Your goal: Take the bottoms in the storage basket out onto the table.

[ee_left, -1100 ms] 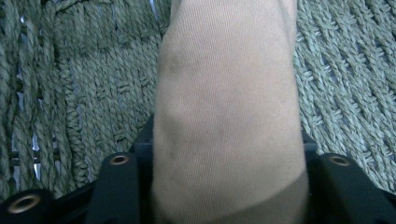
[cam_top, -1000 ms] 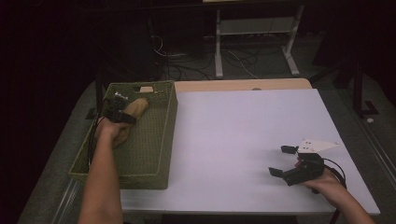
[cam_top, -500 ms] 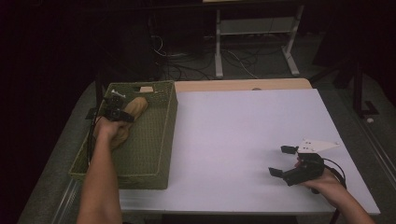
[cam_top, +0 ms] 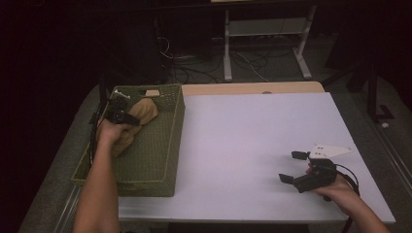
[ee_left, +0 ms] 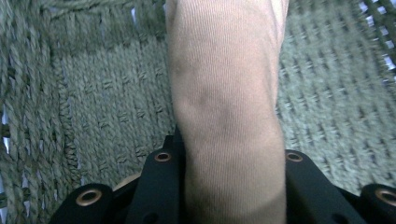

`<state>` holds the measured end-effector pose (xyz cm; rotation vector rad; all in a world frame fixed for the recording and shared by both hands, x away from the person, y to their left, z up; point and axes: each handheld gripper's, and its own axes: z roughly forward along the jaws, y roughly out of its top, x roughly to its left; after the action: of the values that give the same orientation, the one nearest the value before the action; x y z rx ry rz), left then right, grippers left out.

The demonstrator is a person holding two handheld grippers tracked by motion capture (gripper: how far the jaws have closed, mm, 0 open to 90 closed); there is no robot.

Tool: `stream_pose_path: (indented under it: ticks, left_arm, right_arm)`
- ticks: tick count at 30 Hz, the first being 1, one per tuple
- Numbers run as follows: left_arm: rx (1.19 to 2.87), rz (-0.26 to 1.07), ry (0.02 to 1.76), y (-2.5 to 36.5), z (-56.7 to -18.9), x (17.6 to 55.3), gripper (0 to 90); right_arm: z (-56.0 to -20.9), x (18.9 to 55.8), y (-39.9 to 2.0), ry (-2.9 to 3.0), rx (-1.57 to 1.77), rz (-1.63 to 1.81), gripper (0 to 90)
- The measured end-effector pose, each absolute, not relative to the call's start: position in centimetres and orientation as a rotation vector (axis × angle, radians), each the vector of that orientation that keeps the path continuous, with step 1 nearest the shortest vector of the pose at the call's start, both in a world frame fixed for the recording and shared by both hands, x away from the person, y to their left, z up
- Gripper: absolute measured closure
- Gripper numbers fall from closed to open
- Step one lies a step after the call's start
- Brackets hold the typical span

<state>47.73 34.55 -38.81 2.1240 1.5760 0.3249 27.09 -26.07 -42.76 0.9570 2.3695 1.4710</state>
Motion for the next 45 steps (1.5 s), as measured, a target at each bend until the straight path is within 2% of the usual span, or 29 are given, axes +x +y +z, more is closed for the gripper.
stream_pose_path:
  ticks: [45]
  left_arm:
    - [2.094, 0.306, 1.313, 29.1, -30.9, 43.4, 70.9]
  right_arm:
    - [-42.6, 27.1, -26.1, 2.360, 0.960, 1.488, 0.2]
